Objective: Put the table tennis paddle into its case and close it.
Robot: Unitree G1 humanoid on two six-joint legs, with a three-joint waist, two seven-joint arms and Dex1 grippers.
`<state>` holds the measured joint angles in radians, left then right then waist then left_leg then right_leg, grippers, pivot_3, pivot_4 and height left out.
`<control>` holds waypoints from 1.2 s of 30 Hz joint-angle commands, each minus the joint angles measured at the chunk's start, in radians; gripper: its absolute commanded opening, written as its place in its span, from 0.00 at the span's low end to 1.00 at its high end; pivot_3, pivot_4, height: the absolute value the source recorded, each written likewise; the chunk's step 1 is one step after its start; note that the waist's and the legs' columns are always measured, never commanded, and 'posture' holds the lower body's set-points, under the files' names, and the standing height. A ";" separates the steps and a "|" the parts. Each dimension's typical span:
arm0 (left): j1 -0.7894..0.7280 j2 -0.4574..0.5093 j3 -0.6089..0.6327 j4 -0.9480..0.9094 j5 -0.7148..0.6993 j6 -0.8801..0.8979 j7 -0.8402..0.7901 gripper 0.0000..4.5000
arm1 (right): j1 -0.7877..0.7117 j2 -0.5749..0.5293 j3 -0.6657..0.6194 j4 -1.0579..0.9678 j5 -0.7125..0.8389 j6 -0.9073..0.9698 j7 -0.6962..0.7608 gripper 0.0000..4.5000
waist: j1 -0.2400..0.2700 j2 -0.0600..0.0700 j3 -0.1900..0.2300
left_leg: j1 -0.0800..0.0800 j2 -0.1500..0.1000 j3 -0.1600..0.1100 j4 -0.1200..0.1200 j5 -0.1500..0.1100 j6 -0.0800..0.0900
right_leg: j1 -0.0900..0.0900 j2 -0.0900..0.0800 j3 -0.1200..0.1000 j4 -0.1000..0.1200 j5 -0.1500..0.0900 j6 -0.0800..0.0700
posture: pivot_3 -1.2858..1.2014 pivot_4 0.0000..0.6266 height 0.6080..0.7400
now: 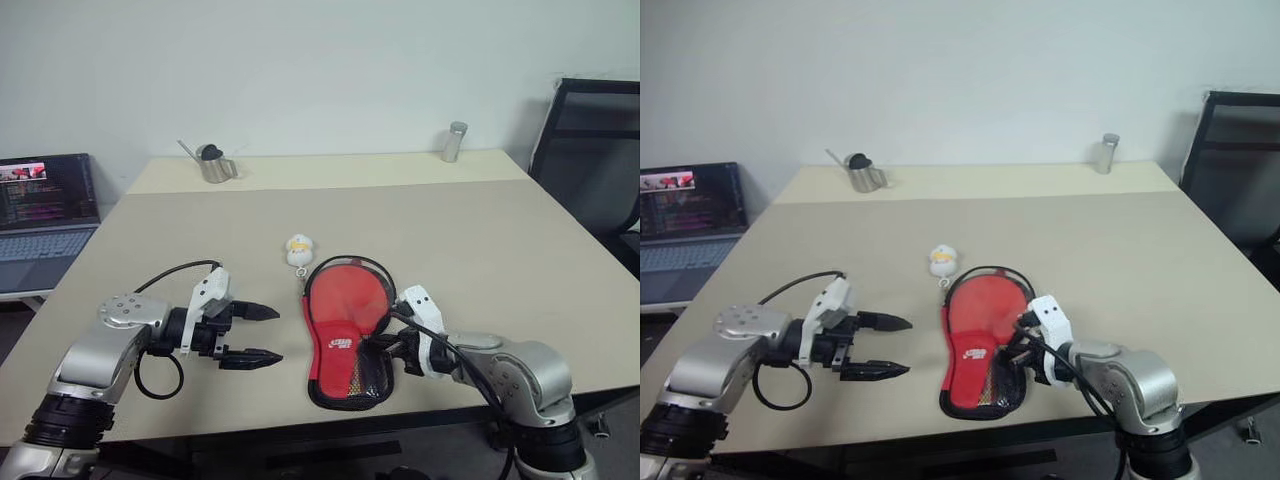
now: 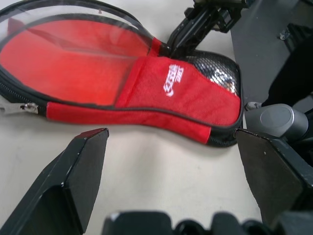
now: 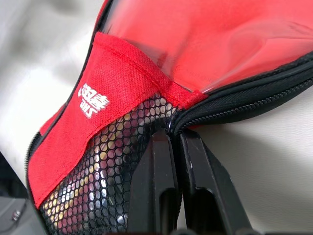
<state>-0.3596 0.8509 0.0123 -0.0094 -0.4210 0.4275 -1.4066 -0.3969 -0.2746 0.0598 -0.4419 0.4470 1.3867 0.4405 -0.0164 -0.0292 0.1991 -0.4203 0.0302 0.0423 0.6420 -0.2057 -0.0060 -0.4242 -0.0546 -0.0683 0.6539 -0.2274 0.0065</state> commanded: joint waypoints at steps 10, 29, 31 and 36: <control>-0.006 0.005 -0.003 -0.034 -0.016 -0.022 -0.008 1.00 | 0.011 -0.148 0.133 -0.048 0.036 -0.179 0.122 0.00 | 0.002 0.000 0.000 | -0.005 0.000 -0.002 -0.001 -0.002 0.001 | 0.000 0.001 -0.002 -0.007 0.000 0.001 | 0.52 0.24 1.00; -0.010 -0.003 -0.015 -0.043 -0.011 -0.025 0.003 1.00 | 0.034 -0.037 0.003 -0.086 0.119 0.010 0.037 0.00 | 0.002 0.000 0.000 | -0.005 0.001 -0.002 0.000 -0.002 0.001 | 0.000 0.001 -0.003 -0.006 0.000 0.001 | 0.52 0.24 1.00; -0.009 -0.003 -0.016 -0.044 -0.012 -0.026 0.005 1.00 | 0.034 -0.032 -0.011 -0.104 0.125 0.040 0.026 0.00 | 0.003 0.000 0.000 | -0.005 0.001 -0.002 0.000 -0.002 0.001 | 0.000 0.001 -0.003 -0.006 0.000 0.001 | 0.52 0.24 1.00; -0.013 -0.006 -0.021 -0.045 -0.012 -0.025 0.011 1.00 | 0.036 -0.043 -0.014 -0.114 0.118 0.054 0.002 0.00 | 0.003 0.000 0.000 | -0.005 0.001 -0.002 0.000 -0.002 0.001 | 0.000 0.001 -0.003 -0.006 0.000 0.001 | 0.52 0.24 1.00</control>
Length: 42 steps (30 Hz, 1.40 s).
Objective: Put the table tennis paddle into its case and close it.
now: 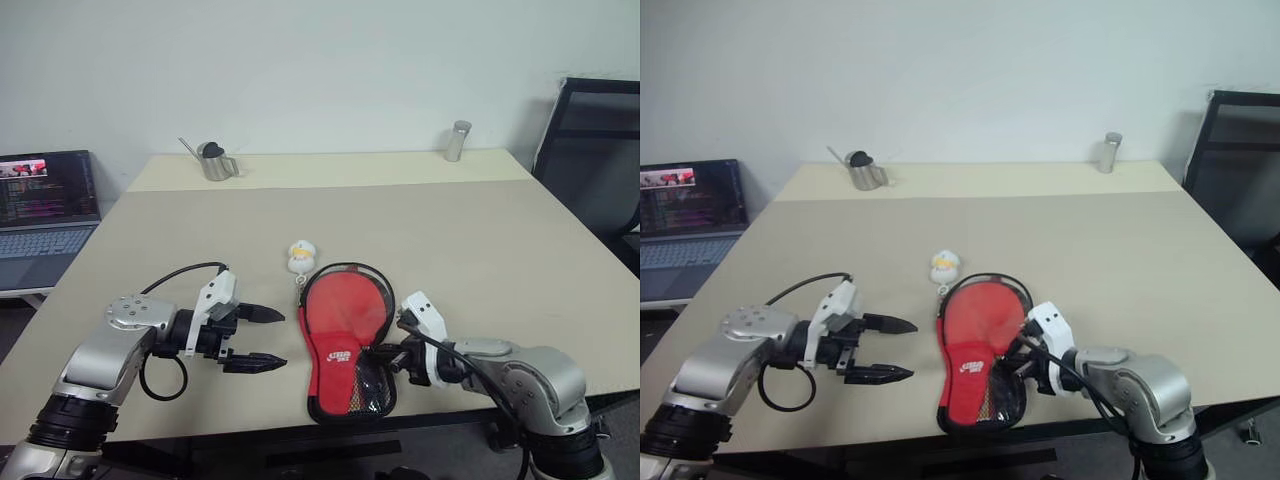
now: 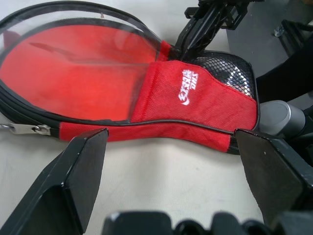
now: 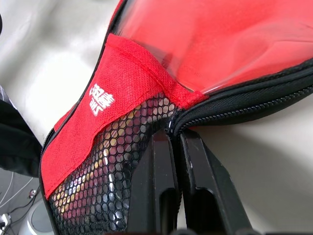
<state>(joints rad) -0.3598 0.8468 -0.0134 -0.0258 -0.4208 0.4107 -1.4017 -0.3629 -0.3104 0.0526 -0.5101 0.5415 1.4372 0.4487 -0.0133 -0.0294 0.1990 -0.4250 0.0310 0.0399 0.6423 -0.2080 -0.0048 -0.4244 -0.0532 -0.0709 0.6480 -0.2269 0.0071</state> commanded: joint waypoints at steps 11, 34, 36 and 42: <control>-0.013 -0.003 0.003 -0.030 -0.008 -0.012 0.017 1.00 | 0.004 0.070 -0.093 -0.089 0.032 0.077 -0.091 0.49 | 0.003 0.000 0.000 | 0.000 0.000 0.000 0.001 0.000 0.000 | 0.000 0.000 0.000 0.001 0.000 0.000 | 0.52 0.24 1.00; -0.106 -0.104 0.037 0.086 0.047 -0.057 0.219 1.00 | -0.173 -0.122 0.021 0.001 0.022 -0.288 0.070 0.99 | 0.012 0.000 0.000 | 0.000 -0.001 -0.002 0.002 0.000 0.000 | 0.001 0.001 -0.002 0.000 0.000 0.000 | 0.52 0.24 1.00; -0.143 -0.133 0.047 0.127 0.078 -0.085 0.296 1.00 | -0.168 -0.111 0.063 0.048 -0.002 -0.350 0.084 0.99 | 0.012 0.000 0.000 | -0.001 -0.001 -0.002 0.002 0.000 0.000 | 0.001 0.002 -0.001 0.000 0.001 0.001 | 0.52 0.24 1.00; -0.257 -0.199 0.050 0.267 0.170 -0.088 0.511 1.00 | -0.128 -0.094 0.188 0.154 -0.110 -0.495 0.081 0.99 | 0.012 -0.001 0.000 | -0.001 -0.002 -0.001 0.003 0.000 0.000 | 0.001 0.001 -0.001 0.000 0.002 0.003 | 0.52 0.24 1.00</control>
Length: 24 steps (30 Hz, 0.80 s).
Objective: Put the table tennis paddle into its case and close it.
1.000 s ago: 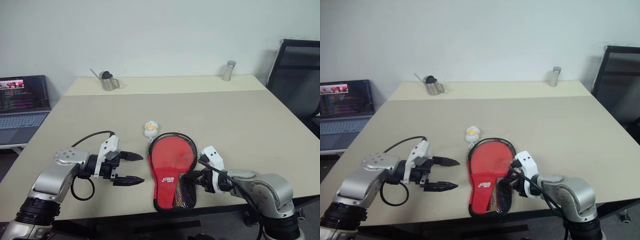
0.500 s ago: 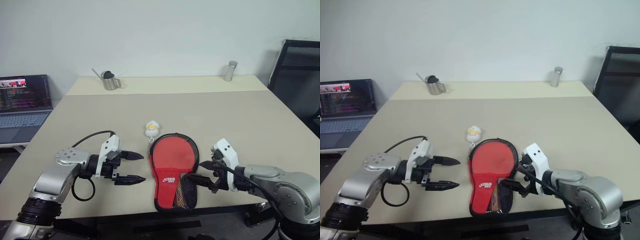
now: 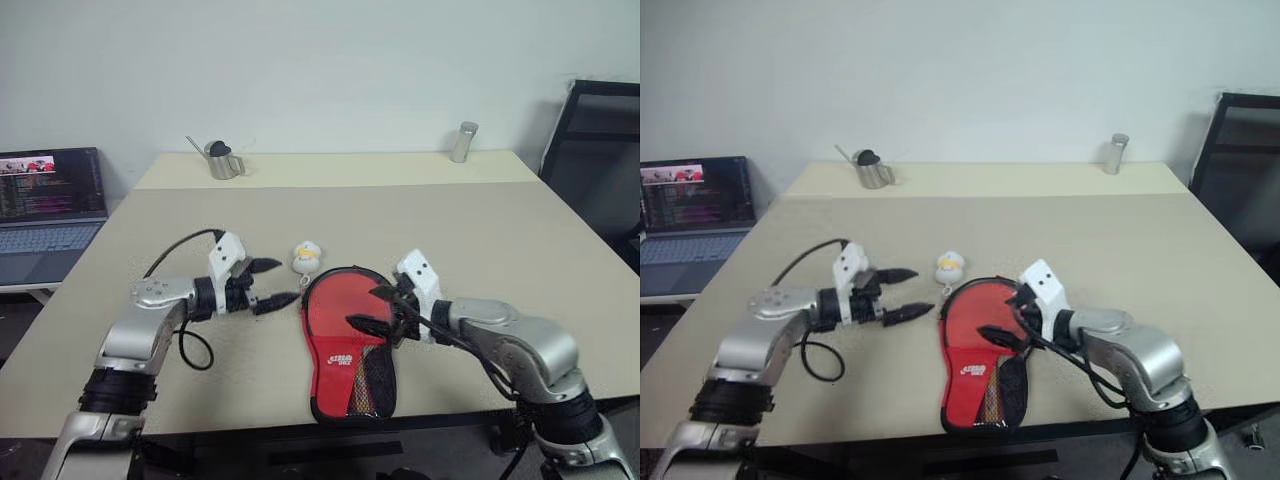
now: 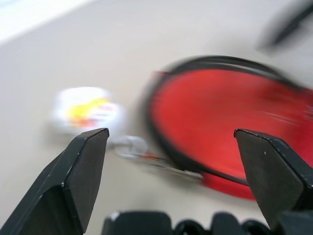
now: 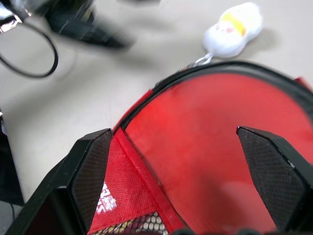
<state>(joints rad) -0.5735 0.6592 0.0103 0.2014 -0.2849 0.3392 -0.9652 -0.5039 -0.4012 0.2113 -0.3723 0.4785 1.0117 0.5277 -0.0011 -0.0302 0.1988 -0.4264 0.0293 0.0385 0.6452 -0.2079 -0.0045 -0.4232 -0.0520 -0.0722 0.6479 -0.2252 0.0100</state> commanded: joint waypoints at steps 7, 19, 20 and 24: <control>-0.221 -0.116 0.009 0.268 0.084 0.020 0.221 1.00 | 0.030 0.028 0.057 0.036 -0.102 -0.104 -0.025 0.99 | 0.001 -0.001 0.000 | 0.000 0.000 0.000 0.001 0.000 0.000 | 0.000 0.000 -0.001 0.001 0.000 0.000 | 0.52 0.24 1.00; -0.524 -0.268 -0.062 0.881 0.229 -0.129 0.244 1.00 | 0.027 0.076 0.066 0.050 -0.152 -0.119 -0.043 0.99 | -0.001 -0.001 -0.001 | 0.000 -0.001 0.002 0.001 0.000 0.000 | 0.000 0.000 -0.001 0.001 0.001 0.001 | 0.52 0.24 1.00; -0.539 -0.274 -0.060 0.918 0.237 -0.141 0.251 1.00 | 0.027 0.078 0.065 0.050 -0.154 -0.119 -0.044 0.99 | -0.001 -0.001 -0.001 | 0.000 -0.001 0.002 0.001 0.000 0.000 | 0.000 0.000 -0.001 0.001 0.001 0.001 | 0.52 0.24 1.00; -0.581 -0.293 -0.055 1.016 0.270 -0.184 0.292 1.00 | 0.029 0.086 0.063 0.046 -0.158 -0.119 -0.052 0.99 | -0.001 -0.001 -0.001 | 0.000 -0.001 0.001 0.001 0.000 0.000 | 0.000 0.001 0.000 0.001 0.001 0.001 | 0.52 0.24 1.00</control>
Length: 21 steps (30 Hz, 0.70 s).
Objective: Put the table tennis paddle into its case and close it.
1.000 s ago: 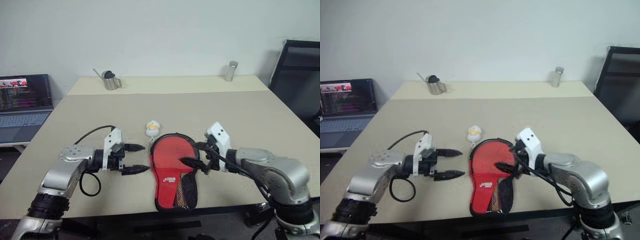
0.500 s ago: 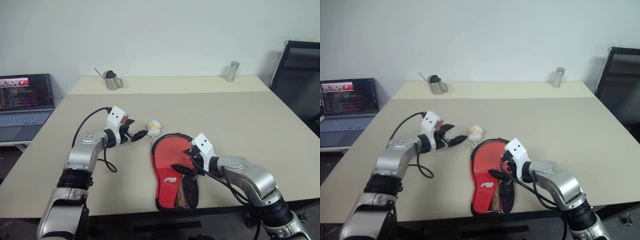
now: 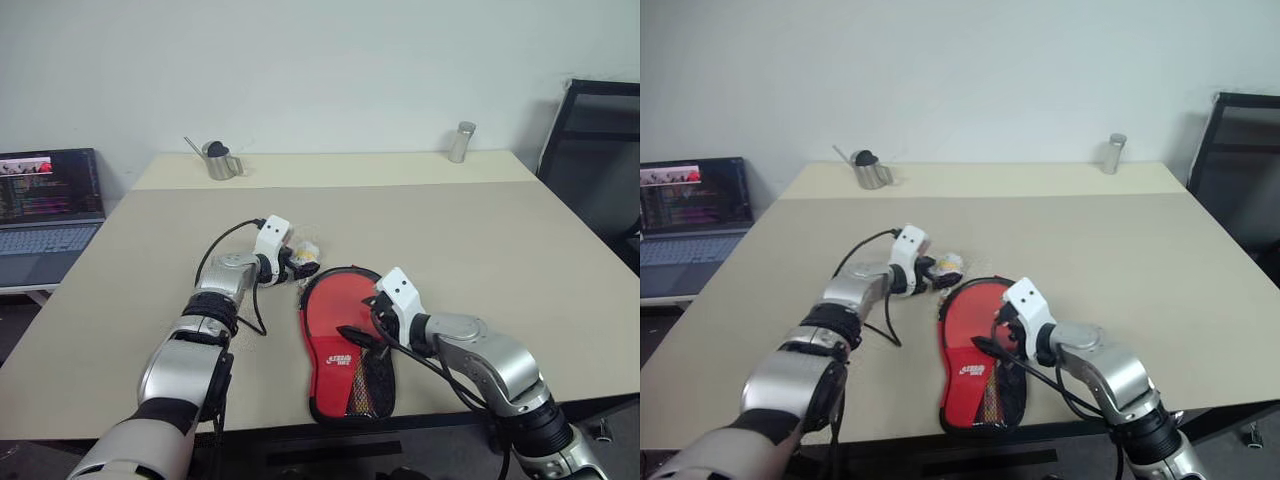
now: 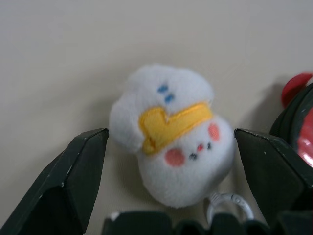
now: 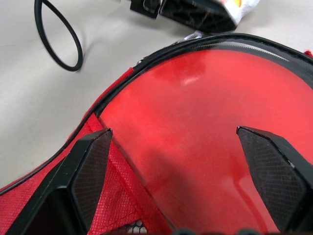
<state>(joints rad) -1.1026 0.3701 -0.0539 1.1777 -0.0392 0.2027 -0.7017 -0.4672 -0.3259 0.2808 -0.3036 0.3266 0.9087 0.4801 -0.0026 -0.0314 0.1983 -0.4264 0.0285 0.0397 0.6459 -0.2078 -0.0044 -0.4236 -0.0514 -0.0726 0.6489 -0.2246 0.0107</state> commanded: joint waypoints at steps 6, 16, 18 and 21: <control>-0.067 -0.030 0.015 0.083 0.047 -0.086 0.032 1.00 | 0.001 0.022 -0.005 -0.032 -0.014 -0.016 -0.012 0.99 | 0.001 0.000 0.000 | 0.000 0.000 0.000 0.000 0.000 0.000 | 0.000 0.000 0.000 0.000 0.000 0.000 | 0.52 0.24 1.00; -0.019 -0.015 0.072 0.073 0.019 -0.080 0.017 0.38 | -0.057 0.081 -0.034 0.014 -0.038 -0.034 -0.051 1.00 | -0.003 0.000 0.000 | 0.000 0.000 0.001 0.000 0.000 0.000 | 0.000 0.000 0.000 0.001 0.000 0.000 | 0.52 0.24 1.00; -0.001 -0.005 0.090 0.064 0.012 -0.077 0.024 0.23 | -0.086 0.093 -0.038 0.039 -0.043 -0.045 -0.051 1.00 | -0.004 0.000 0.000 | 0.001 0.000 0.001 0.001 0.000 0.000 | 0.000 0.000 0.000 0.002 0.000 0.000 | 0.52 0.24 1.00; 0.026 0.009 0.111 0.045 0.001 -0.069 0.022 0.07 | -0.118 0.100 -0.042 0.071 -0.046 -0.049 -0.047 1.00 | -0.005 -0.001 -0.001 | 0.002 0.001 0.001 0.001 0.000 0.000 | 0.000 0.000 0.000 0.003 0.000 0.000 | 0.52 0.24 1.00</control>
<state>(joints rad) -1.0931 0.3497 0.0434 1.2448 -0.0327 0.1259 -0.6883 -0.5685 -0.2283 0.2569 -0.2288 0.2864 0.8799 0.4327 -0.0073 -0.0323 0.1977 -0.4247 0.0292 0.0413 0.6466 -0.2077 -0.0045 -0.4236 -0.0516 -0.0725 0.6518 -0.2243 0.0107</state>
